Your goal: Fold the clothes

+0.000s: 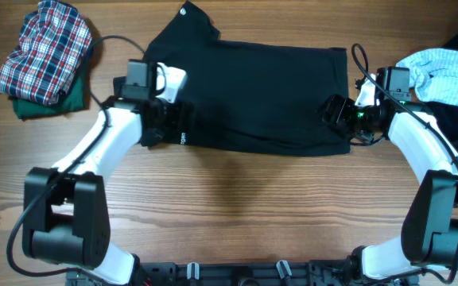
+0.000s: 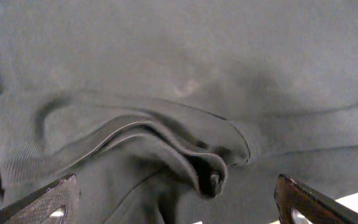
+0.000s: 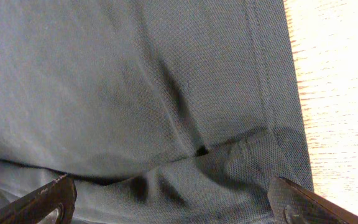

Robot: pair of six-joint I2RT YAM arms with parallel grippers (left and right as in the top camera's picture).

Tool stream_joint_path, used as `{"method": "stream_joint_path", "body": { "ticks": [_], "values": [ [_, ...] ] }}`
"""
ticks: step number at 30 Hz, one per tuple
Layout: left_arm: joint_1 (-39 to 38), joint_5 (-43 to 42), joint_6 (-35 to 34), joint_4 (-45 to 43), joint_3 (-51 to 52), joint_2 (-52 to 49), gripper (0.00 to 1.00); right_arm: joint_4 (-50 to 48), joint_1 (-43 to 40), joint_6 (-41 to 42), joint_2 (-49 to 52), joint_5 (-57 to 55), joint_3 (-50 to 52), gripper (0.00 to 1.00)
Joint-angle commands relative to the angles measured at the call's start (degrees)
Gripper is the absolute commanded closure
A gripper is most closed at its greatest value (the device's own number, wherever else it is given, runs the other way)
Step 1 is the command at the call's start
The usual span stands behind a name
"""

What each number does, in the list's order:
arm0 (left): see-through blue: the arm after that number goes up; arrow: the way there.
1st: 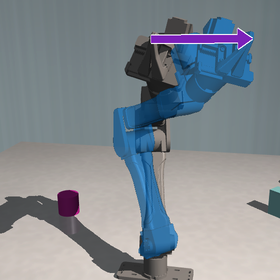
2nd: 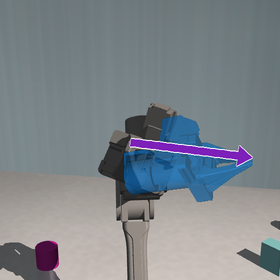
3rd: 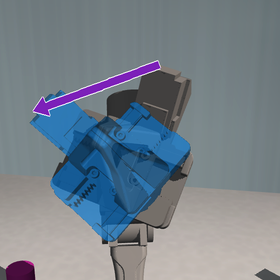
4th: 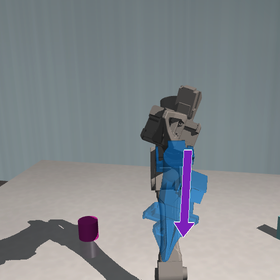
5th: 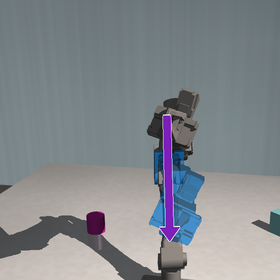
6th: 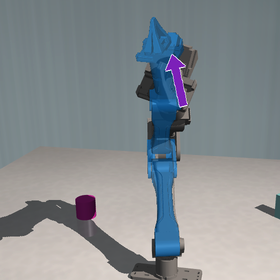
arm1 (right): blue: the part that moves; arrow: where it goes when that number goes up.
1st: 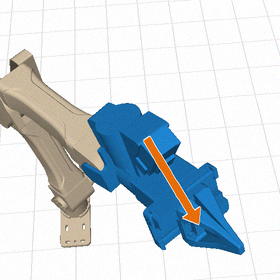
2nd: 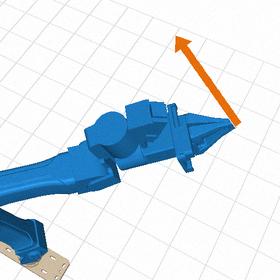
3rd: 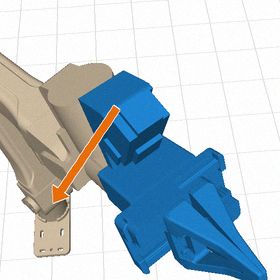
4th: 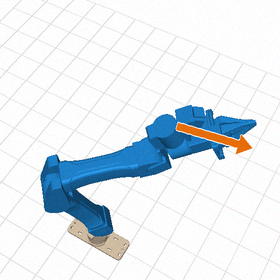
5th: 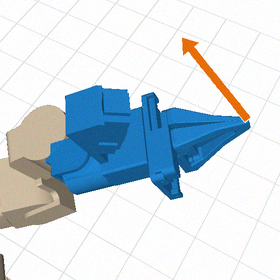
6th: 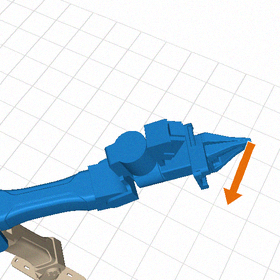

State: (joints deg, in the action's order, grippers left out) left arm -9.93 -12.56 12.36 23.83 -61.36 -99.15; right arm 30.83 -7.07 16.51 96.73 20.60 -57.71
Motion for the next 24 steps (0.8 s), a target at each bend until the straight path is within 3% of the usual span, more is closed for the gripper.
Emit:
{"method": "stream_joint_path", "body": {
  "ticks": [1, 6, 14, 22, 24],
  "values": [
    [-2.84, 10.93, 7.93, -0.63, -0.63, 0.46, 0.00, -0.04, -0.28, -1.14, -1.07, 1.11, -1.16, 0.00],
    [-3.37, 12.83, 9.14, -1.86, -0.63, -1.11, 0.01, 0.00, -0.28, -1.11, -1.07, 1.09, -1.16, 0.01],
    [-3.37, 9.90, 9.05, -1.90, -0.59, -1.16, 0.20, 0.04, -0.28, -1.05, -1.07, 1.14, -1.16, 0.00],
    [-3.37, 7.63, 5.25, -0.11, -0.57, -1.18, 0.20, 0.04, -0.28, -1.07, -1.07, 1.33, -1.16, 0.00],
    [-3.37, 7.15, 1.07, 0.68, -0.57, -1.18, 0.10, 0.04, -0.28, -1.05, -1.07, 1.33, -1.16, 0.01]
  ]
}}
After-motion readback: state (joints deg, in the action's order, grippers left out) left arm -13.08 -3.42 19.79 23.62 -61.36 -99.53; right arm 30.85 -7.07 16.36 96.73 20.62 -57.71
